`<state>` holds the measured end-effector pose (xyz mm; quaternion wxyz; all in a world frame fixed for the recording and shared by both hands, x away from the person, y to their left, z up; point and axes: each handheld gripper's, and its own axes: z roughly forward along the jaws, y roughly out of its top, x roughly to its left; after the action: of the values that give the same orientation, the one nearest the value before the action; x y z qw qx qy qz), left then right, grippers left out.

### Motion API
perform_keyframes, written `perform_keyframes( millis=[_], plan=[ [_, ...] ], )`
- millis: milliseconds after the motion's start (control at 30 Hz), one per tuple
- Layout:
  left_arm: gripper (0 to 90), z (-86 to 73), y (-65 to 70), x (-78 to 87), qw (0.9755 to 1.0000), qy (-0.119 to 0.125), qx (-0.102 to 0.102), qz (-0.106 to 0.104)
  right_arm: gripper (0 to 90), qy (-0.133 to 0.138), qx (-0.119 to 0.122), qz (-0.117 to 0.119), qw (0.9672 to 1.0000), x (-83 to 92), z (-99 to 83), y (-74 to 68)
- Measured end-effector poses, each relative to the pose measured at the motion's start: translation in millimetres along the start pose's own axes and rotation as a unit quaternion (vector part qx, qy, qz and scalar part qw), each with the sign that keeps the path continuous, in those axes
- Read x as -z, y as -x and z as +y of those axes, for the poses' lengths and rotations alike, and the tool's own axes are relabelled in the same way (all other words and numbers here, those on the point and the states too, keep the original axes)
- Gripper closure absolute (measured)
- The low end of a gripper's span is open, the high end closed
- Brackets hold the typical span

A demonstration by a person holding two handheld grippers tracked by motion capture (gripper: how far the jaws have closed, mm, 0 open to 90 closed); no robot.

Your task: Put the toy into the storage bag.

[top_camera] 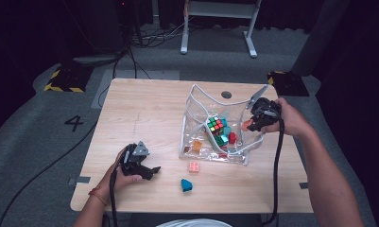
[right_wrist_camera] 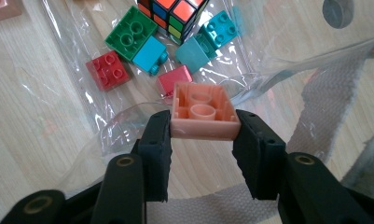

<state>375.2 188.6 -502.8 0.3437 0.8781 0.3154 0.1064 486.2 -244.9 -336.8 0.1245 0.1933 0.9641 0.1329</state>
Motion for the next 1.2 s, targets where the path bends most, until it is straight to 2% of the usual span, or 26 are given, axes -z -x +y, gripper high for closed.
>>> perform_keyframes(
  millis=[300, 500, 567, 767, 1033, 1200],
  plan=[
    [9.2, 0.1, 0.0, -0.1, 1.0000, 0.000, 0.000, 0.000, 54.8, 0.029, 0.006, 0.007, 0.9995, 3.3, -1.9, -4.1],
    [9.1, 0.2, 0.0, -0.2, 1.0000, -0.001, 0.001, -0.001, 49.8, 0.066, -0.001, 0.003, 0.9978, 8.4, -5.8, -8.3],
    [9.1, 0.2, 0.0, -0.1, 1.0000, -0.001, 0.001, -0.001, 45.8, 0.090, -0.006, -0.003, 0.9959, 12.0, -8.3, -10.6],
    [9.2, 0.2, 0.0, -0.2, 1.0000, 0.000, 0.001, 0.000, 35.9, 0.149, -0.018, -0.037, 0.9880, 30.4, -17.5, -17.6],
    [9.2, 0.2, 0.0, -0.1, 1.0000, -0.001, 0.001, 0.000, 31.9, 0.224, -0.046, -0.058, 0.9717, 53.2, -40.0, -27.6],
    [9.2, 0.2, 0.0, -0.1, 1.0000, -0.001, 0.001, 0.000, 29.2, 0.248, -0.061, -0.086, 0.9630, 61.4, -56.5, -31.4]
  ],
)
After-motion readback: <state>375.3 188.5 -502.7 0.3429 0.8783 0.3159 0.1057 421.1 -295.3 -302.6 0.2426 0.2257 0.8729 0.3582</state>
